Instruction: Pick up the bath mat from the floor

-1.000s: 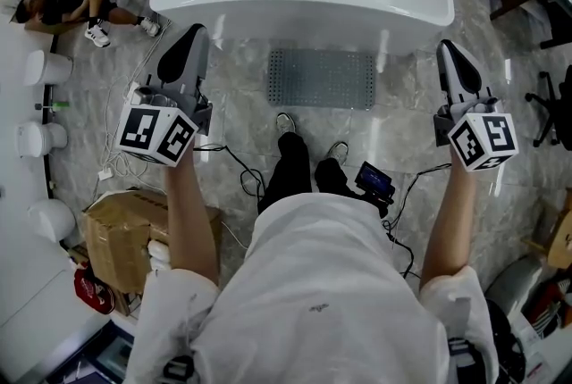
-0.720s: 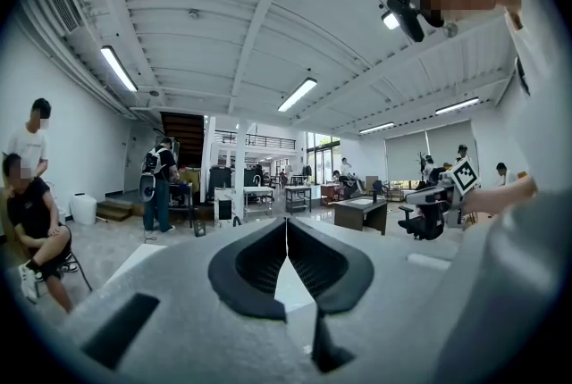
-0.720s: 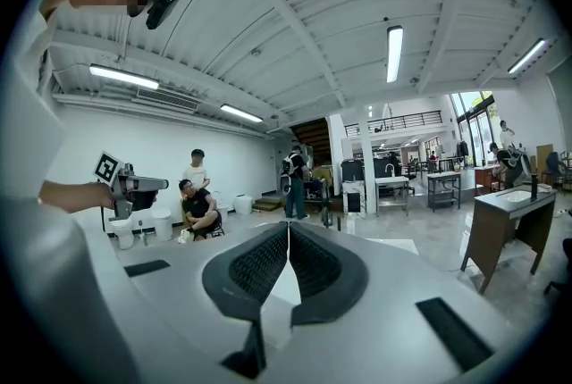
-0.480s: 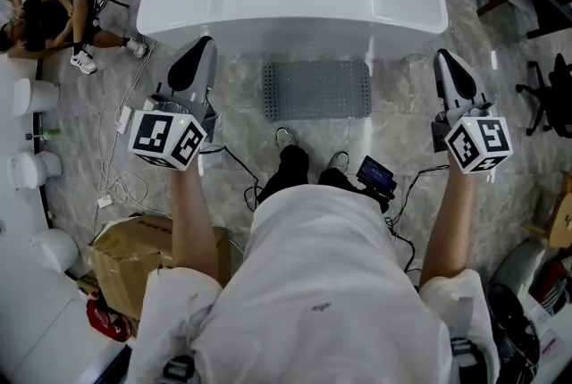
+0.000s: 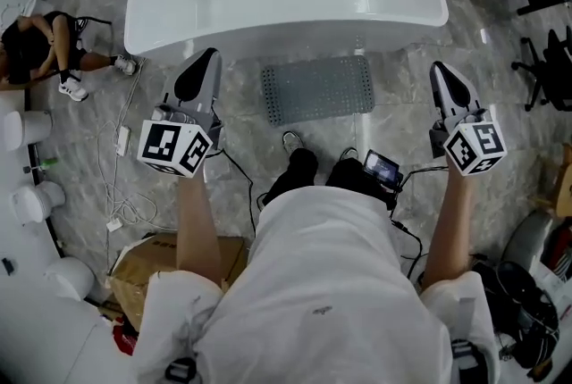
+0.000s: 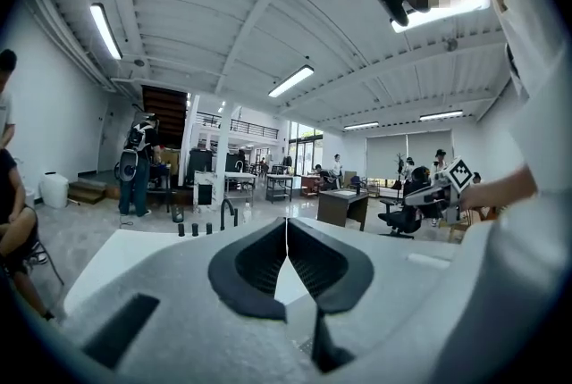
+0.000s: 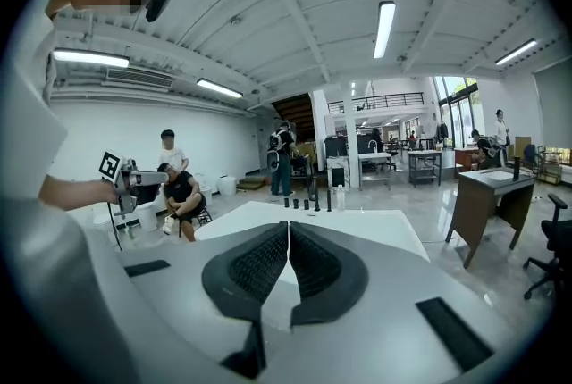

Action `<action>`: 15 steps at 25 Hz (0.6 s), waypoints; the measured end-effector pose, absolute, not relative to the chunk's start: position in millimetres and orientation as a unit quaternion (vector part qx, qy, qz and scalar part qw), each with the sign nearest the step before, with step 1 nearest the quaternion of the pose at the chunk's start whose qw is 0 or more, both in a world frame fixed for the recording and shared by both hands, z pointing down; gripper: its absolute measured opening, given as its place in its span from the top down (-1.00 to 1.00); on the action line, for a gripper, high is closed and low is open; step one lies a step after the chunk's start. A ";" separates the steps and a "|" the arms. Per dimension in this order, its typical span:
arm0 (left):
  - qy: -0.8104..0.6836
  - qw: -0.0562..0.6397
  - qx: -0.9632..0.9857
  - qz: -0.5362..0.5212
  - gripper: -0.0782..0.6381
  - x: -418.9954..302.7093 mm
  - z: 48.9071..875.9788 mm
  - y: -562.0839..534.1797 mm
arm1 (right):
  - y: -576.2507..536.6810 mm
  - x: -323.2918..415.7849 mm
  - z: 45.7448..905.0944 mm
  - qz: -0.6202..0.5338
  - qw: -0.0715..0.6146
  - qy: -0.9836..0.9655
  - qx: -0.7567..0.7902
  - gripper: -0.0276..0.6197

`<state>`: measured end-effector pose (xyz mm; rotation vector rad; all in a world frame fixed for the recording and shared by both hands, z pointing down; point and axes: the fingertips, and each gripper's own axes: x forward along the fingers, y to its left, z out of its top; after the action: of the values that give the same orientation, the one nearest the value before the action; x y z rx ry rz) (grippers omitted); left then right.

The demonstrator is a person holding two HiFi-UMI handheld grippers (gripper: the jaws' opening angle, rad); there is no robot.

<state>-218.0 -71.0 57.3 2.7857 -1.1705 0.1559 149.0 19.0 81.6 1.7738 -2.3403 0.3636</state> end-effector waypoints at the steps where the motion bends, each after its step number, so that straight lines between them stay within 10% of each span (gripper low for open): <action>1: -0.383 0.064 0.920 0.052 0.74 -219.2 63.1 -75.0 | 18.4 149.1 85.2 0.122 0.097 -0.785 0.600 0.89; 15: -0.384 0.148 0.907 0.096 0.75 -196.7 153.1 -93.8 | -5.8 182.6 172.2 0.143 0.202 -0.782 0.572 0.89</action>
<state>-196.7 -93.8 153.1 2.6079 -1.1035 0.2753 182.6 -5.8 172.2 1.5969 -2.1842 0.3999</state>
